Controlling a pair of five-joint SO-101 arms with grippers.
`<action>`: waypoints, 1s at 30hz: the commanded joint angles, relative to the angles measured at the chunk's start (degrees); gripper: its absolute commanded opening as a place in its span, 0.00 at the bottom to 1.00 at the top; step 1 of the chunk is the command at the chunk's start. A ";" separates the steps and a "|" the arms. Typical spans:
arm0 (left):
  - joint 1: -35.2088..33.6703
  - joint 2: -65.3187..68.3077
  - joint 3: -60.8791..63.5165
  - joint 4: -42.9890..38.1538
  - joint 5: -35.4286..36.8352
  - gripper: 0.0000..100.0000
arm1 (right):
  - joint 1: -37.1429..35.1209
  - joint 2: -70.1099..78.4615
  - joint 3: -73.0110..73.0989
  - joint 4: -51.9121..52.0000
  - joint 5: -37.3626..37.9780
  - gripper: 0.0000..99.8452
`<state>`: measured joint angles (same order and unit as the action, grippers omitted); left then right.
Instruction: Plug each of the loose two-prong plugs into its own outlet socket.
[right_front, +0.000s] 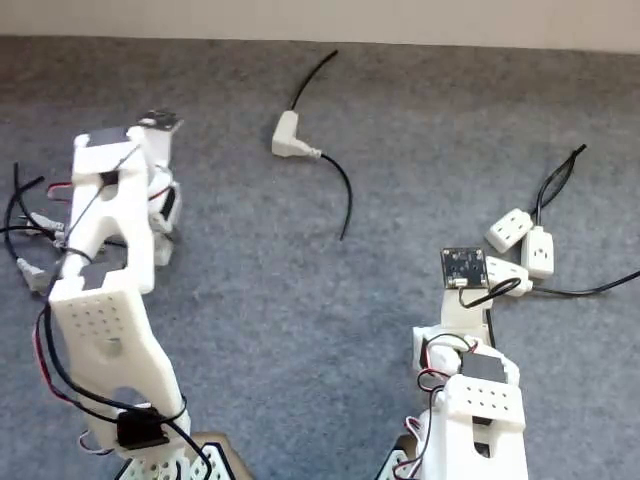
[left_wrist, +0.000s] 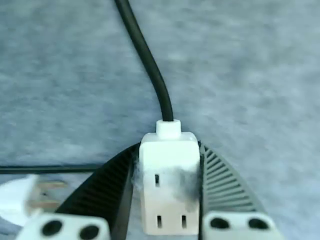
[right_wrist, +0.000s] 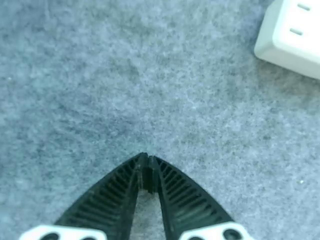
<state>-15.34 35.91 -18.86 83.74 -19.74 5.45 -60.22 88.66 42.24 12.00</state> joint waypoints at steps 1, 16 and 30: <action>9.36 -2.86 -6.37 9.23 0.26 0.00 | -0.66 -0.22 0.13 -1.19 0.62 0.01; 41.71 -1.98 -12.26 11.16 25.14 0.01 | -0.66 -0.22 0.13 -1.19 0.62 0.01; 39.16 9.54 -14.02 8.09 31.12 0.23 | -0.66 -0.22 0.13 -1.19 0.62 0.01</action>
<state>26.15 45.85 -30.73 89.80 11.30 5.45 -60.22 88.66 42.24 12.00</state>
